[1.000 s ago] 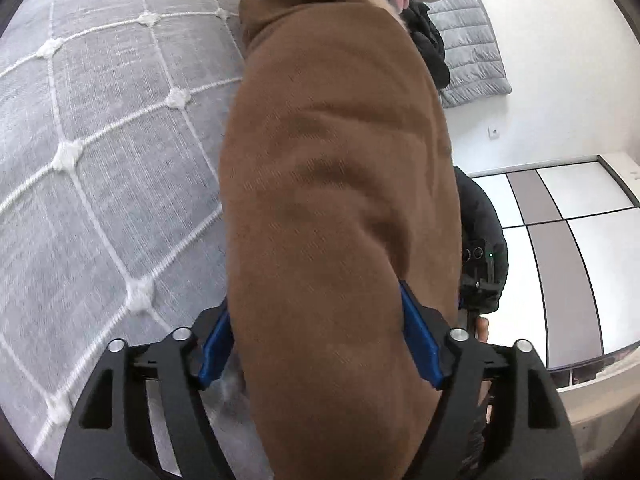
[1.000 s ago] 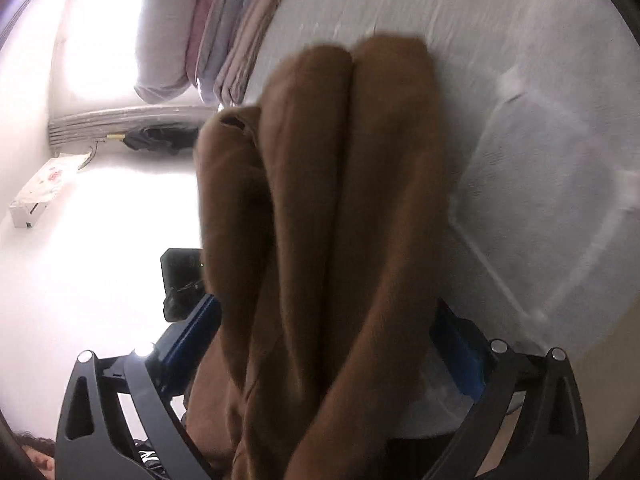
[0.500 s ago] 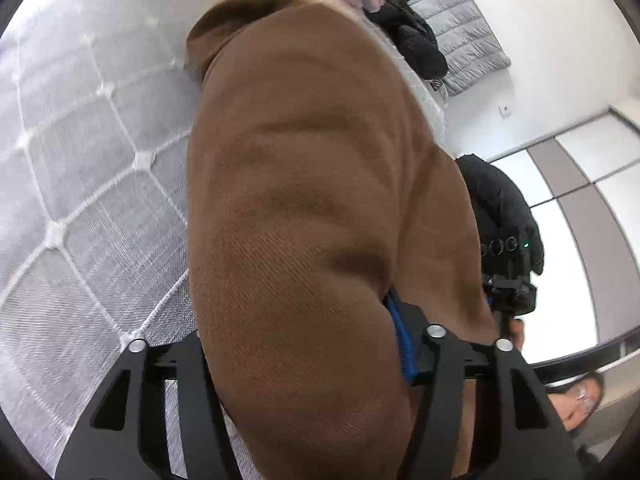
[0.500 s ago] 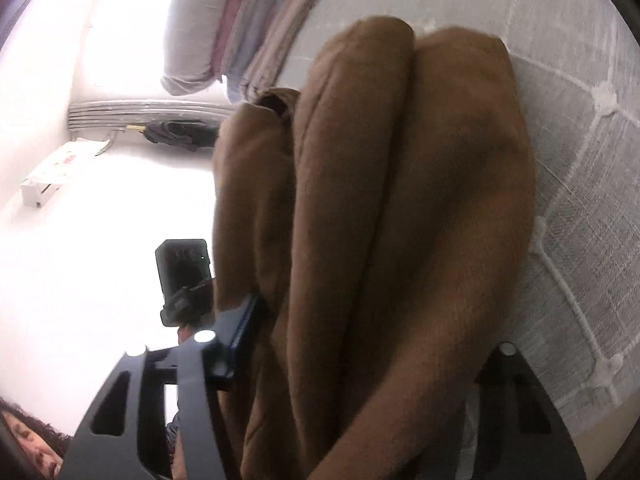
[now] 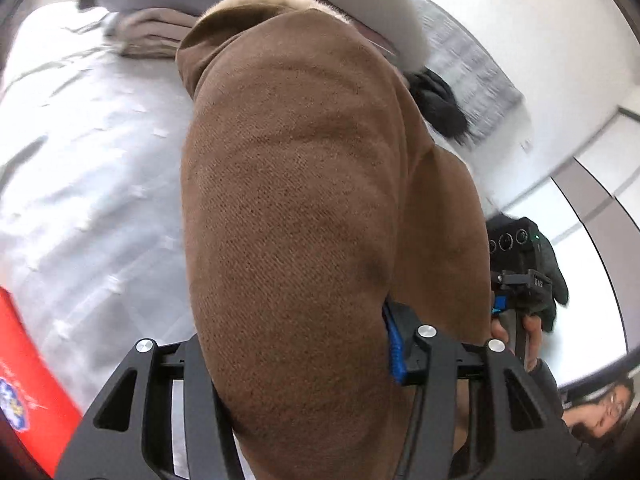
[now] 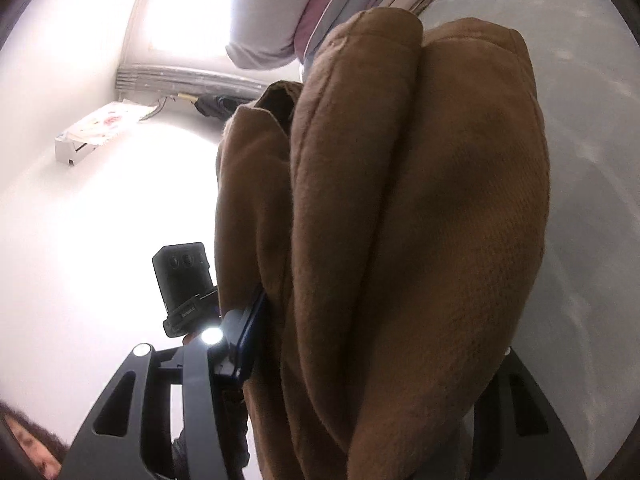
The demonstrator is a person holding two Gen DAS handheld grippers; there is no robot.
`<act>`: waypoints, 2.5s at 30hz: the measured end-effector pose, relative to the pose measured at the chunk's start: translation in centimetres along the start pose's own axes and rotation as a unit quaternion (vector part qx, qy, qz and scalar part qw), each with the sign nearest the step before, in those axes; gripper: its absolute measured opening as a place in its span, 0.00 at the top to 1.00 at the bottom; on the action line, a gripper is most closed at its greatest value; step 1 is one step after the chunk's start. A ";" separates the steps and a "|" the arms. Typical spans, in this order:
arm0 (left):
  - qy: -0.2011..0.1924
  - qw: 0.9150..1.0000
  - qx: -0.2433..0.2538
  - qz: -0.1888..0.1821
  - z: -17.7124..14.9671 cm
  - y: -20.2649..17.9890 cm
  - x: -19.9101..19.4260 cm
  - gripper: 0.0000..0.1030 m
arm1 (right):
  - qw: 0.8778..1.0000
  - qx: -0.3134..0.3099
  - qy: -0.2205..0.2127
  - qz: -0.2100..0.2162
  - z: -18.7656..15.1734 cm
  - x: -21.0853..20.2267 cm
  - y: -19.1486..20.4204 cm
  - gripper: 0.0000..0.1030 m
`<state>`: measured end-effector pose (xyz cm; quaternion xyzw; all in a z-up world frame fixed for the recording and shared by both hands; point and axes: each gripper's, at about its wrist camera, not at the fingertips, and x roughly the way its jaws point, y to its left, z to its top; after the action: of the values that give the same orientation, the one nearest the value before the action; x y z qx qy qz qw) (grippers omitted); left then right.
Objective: Fold large clothes
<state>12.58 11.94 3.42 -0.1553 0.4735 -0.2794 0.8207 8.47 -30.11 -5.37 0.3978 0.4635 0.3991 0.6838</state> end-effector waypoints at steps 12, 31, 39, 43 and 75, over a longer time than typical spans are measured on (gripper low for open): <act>0.022 0.992 -0.128 -0.010 2.9 16.3 3.1 0.41 | 0.993 0.064 0.012 -0.096 5.3 2.2 -6.8 0.35; -0.097 0.989 -0.113 -0.008 -3.7 10.3 -4.8 0.28 | 0.970 -0.029 0.080 -0.226 0.4 6.3 -2.7 1.00; -0.124 0.985 -0.118 -0.019 -4.4 9.9 -5.5 0.27 | 0.966 -0.140 0.000 -0.217 -3.9 -1.2 4.1 0.70; -0.140 0.986 -0.091 0.003 -4.9 8.6 -6.3 0.25 | 0.916 -0.188 0.065 -0.349 -8.5 1.4 3.1 0.37; -0.150 0.975 0.004 0.167 -7.0 4.0 -5.1 0.20 | 0.870 -0.244 -0.096 -0.417 -3.7 -0.1 8.0 0.06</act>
<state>5.73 18.30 1.34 -0.1114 0.3637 -0.1141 0.9178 3.52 -26.67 1.08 0.0243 0.4059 0.1371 0.9032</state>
